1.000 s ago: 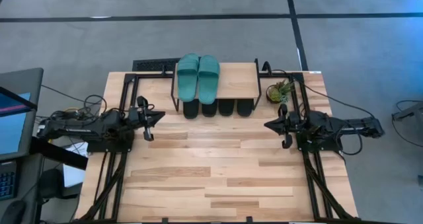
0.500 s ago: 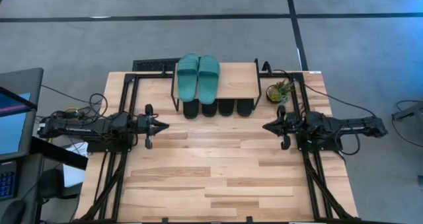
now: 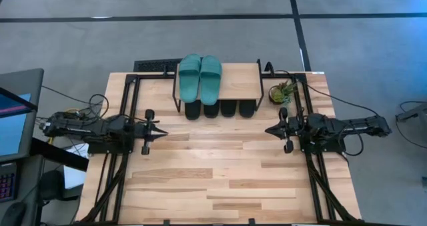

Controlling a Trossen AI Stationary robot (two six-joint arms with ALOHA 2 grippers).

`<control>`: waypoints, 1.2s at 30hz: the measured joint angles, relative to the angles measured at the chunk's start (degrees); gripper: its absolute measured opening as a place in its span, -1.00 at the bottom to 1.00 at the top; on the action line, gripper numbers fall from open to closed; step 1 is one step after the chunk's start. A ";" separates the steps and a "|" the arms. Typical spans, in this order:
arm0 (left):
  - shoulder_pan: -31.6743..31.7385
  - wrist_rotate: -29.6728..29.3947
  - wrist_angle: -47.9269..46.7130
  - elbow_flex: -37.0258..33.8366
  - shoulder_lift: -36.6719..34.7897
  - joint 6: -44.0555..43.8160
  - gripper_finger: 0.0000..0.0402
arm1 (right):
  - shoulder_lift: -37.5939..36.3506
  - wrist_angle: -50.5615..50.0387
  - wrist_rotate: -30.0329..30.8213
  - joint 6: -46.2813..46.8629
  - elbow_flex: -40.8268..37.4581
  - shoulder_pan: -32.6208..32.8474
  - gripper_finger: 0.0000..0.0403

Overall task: Pick and place slides into the shelf
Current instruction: Return to Home Position

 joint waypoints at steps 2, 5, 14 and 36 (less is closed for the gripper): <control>0.01 0.30 -2.85 0.05 -4.38 -0.69 -0.93 | 0.00 0.00 0.11 0.85 0.00 0.00 -1.00; -0.11 0.12 -3.03 0.02 -4.01 -0.23 -0.93 | 0.00 0.01 0.12 1.47 0.00 0.00 -1.00; 0.00 -1.04 -3.10 0.02 -3.84 0.40 -0.93 | -0.22 0.01 0.12 -0.05 -0.02 0.00 -1.00; 0.02 -0.68 -3.16 0.02 -3.81 -3.04 -0.93 | -0.22 0.00 0.08 0.01 -0.02 0.00 -1.00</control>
